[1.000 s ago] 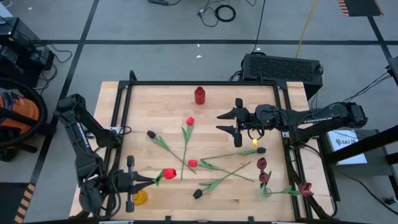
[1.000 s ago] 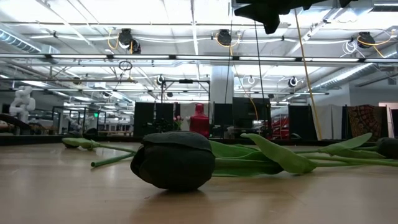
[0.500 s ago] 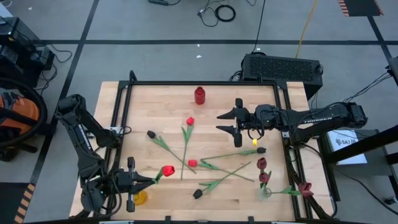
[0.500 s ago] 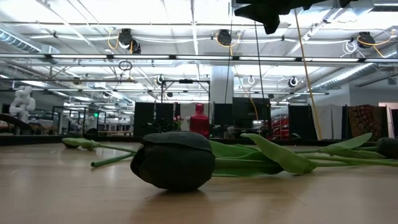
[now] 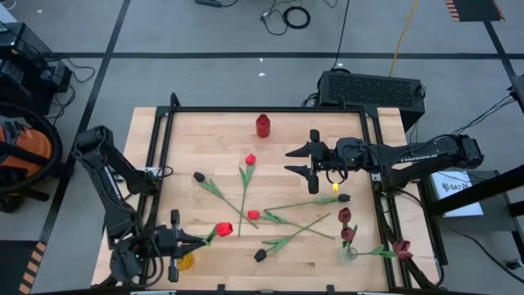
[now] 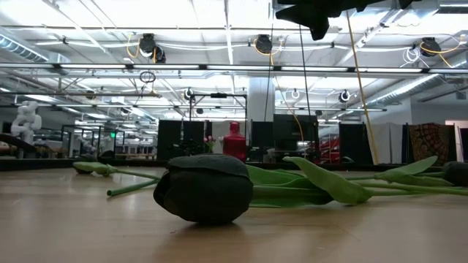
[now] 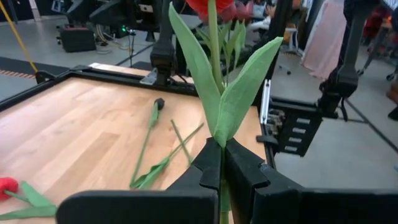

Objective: Sort flowers into vase by color
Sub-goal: Put the top right red flower into the yellow vase

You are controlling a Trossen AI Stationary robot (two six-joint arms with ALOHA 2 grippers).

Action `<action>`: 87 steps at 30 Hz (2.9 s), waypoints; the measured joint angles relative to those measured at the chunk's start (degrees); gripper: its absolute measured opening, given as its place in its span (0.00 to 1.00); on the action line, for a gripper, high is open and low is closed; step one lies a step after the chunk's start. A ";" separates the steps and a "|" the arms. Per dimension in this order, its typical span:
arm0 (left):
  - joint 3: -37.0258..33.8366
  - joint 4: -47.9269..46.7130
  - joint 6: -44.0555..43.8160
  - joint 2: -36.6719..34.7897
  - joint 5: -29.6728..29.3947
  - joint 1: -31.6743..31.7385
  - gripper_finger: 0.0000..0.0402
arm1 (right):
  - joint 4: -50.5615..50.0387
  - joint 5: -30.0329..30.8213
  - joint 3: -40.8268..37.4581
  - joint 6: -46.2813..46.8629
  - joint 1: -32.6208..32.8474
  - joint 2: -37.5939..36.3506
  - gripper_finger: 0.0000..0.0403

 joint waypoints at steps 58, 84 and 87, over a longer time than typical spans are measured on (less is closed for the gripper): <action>0.00 -20.54 -22.74 -0.92 6.93 -1.72 0.66 | -0.44 -0.04 0.00 0.84 0.01 0.00 0.45; 0.00 -28.65 -31.14 3.20 18.69 1.63 0.57 | -0.47 -0.04 0.00 0.85 0.00 0.00 0.45; 0.00 -28.67 -31.10 3.20 18.10 1.68 0.48 | -0.47 -0.04 0.00 0.79 0.02 0.00 0.45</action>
